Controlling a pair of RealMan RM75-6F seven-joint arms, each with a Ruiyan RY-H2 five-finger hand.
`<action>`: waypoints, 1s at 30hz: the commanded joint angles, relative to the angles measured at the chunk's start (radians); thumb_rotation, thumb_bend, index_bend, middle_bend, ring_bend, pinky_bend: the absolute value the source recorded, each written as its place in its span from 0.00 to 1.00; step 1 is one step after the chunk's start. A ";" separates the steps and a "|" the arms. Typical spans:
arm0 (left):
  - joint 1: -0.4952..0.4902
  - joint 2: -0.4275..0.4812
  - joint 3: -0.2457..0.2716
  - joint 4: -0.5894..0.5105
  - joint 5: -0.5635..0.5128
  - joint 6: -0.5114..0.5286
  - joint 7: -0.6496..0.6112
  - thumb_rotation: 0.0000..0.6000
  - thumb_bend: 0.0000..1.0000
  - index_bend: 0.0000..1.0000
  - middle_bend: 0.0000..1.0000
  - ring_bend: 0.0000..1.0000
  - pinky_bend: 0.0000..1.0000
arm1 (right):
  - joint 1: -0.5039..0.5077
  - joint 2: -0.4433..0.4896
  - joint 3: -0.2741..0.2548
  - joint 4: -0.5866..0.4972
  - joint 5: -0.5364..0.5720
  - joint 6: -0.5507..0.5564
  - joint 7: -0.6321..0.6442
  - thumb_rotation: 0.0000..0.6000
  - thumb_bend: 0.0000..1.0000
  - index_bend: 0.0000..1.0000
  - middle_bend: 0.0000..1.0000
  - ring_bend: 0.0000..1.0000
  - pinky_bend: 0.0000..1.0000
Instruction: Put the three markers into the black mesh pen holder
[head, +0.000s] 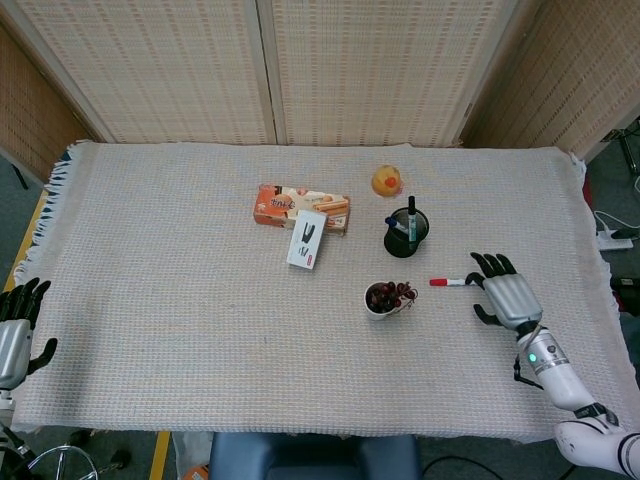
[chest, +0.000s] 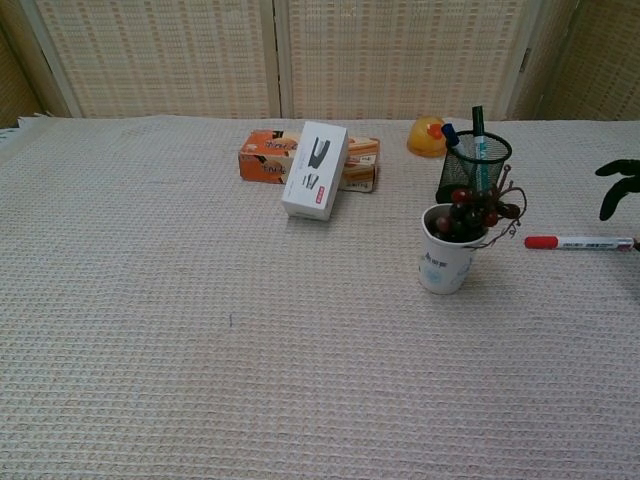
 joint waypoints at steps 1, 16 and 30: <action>-0.001 -0.001 0.000 0.002 -0.004 -0.004 -0.001 1.00 0.32 0.00 0.00 0.00 0.03 | 0.020 -0.062 0.037 0.097 0.038 -0.075 -0.019 1.00 0.33 0.37 0.00 0.01 0.00; -0.004 -0.004 -0.006 0.018 -0.024 -0.019 -0.009 1.00 0.32 0.00 0.00 0.00 0.03 | 0.121 -0.240 0.096 0.343 0.010 -0.241 0.047 1.00 0.33 0.44 0.00 0.01 0.00; -0.005 -0.006 -0.006 0.024 -0.022 -0.020 -0.014 1.00 0.32 0.00 0.00 0.00 0.03 | 0.118 -0.261 0.129 0.382 -0.004 -0.233 0.089 1.00 0.33 0.59 0.04 0.04 0.00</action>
